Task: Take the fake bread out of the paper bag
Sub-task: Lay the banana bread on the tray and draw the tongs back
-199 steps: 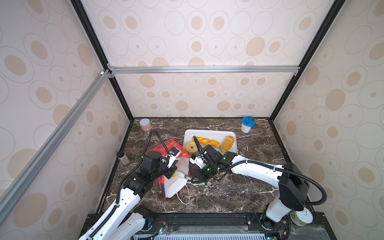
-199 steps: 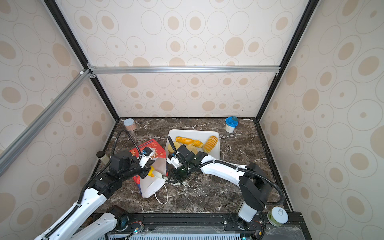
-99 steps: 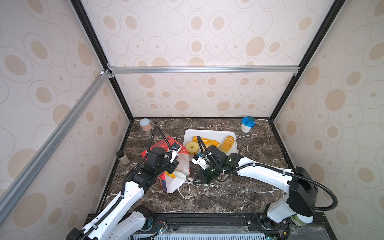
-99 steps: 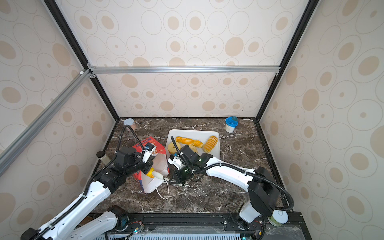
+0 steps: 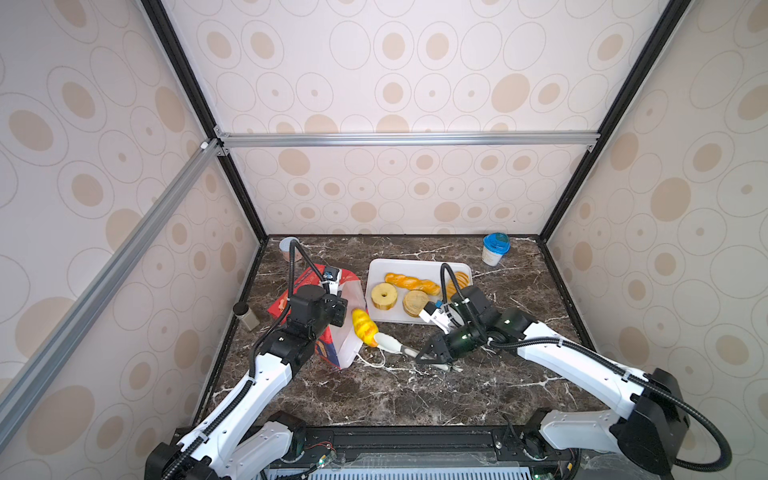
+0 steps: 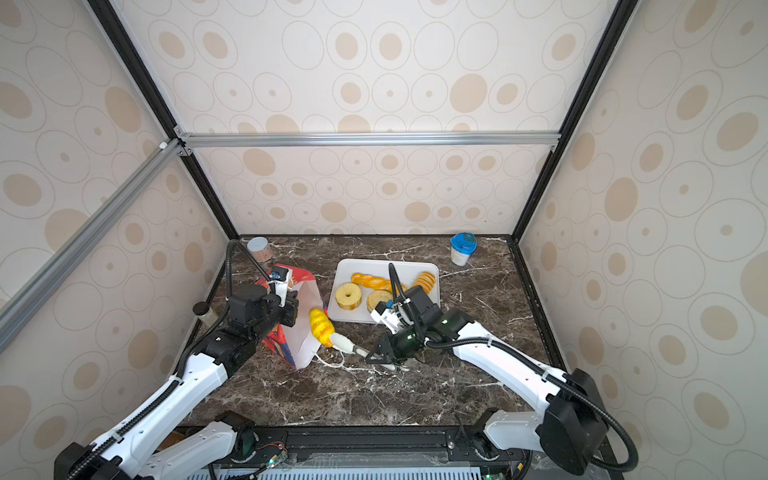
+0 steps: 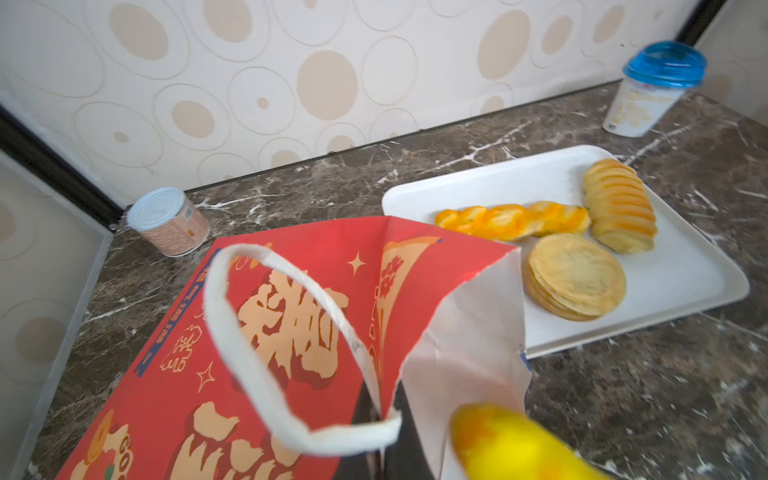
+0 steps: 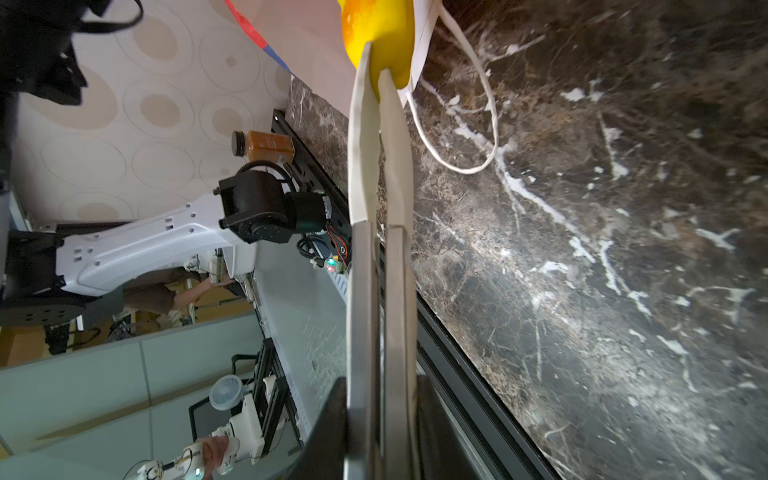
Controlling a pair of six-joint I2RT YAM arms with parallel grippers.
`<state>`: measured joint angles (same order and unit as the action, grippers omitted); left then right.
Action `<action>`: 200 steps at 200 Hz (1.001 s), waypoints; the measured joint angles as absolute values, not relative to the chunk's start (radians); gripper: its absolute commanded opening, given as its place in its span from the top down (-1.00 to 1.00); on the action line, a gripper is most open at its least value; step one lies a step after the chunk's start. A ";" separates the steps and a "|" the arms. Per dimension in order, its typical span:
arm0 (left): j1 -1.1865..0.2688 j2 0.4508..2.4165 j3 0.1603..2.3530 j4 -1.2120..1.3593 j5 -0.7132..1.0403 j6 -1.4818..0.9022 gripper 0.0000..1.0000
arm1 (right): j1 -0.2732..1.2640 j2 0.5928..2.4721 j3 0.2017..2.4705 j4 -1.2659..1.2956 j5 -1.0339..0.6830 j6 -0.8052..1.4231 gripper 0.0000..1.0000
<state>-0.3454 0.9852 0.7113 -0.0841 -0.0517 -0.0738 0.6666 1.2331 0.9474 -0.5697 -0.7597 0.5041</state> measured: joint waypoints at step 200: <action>-0.250 1.062 0.711 0.056 0.030 -0.168 1.00 | 0.042 1.234 0.673 -0.378 -0.856 0.522 1.00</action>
